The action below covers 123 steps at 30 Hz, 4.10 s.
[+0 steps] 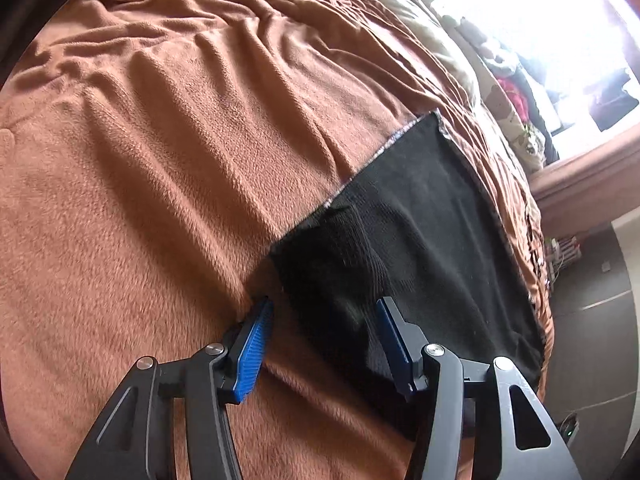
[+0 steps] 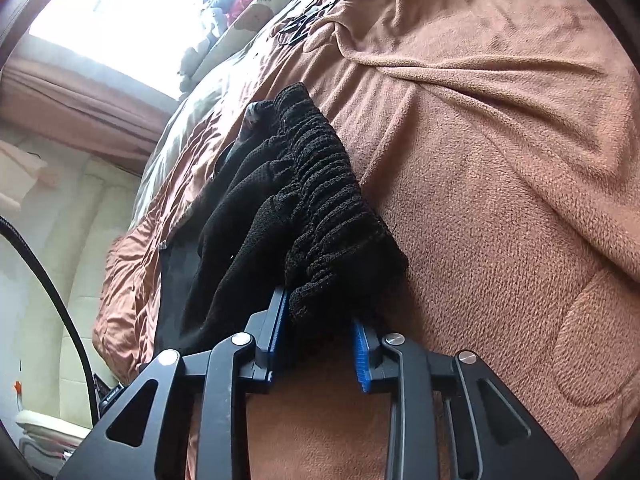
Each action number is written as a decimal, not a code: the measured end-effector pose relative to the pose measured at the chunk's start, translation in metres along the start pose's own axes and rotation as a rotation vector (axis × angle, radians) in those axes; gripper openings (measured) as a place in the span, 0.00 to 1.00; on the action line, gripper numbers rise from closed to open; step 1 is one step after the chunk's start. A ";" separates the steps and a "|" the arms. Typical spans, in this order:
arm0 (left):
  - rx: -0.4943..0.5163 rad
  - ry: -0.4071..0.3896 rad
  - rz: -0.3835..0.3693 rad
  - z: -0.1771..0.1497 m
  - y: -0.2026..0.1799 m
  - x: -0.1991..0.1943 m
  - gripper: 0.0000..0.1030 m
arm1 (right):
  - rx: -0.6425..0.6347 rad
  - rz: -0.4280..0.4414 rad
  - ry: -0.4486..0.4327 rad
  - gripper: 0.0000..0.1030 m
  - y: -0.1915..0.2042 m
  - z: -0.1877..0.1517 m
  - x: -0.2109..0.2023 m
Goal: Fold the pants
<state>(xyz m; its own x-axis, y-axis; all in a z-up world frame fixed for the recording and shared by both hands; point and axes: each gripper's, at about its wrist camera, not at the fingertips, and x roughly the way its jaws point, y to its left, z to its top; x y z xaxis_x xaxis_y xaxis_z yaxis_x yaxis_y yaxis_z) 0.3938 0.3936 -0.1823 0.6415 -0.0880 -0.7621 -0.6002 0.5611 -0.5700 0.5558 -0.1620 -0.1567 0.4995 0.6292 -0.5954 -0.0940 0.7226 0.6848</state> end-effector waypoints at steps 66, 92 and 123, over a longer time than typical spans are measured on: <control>-0.050 -0.099 -0.164 -0.129 0.077 -0.196 0.05 | -0.315 0.073 0.107 0.11 0.048 -0.036 -0.110; -0.216 -0.007 -0.193 -0.197 0.140 -0.168 0.07 | -0.289 -0.122 0.187 0.52 0.045 -0.051 -0.088; -0.123 -0.046 -0.334 -0.198 0.156 -0.200 0.41 | -0.374 0.153 0.310 0.66 0.103 -0.219 -0.100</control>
<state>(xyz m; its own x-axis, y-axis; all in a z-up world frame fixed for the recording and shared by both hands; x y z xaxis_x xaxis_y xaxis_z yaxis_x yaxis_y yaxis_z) 0.0771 0.3362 -0.1795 0.8313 -0.2113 -0.5141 -0.4048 0.4035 -0.8205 0.3079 -0.0880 -0.1188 0.1819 0.7499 -0.6360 -0.4767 0.6330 0.6100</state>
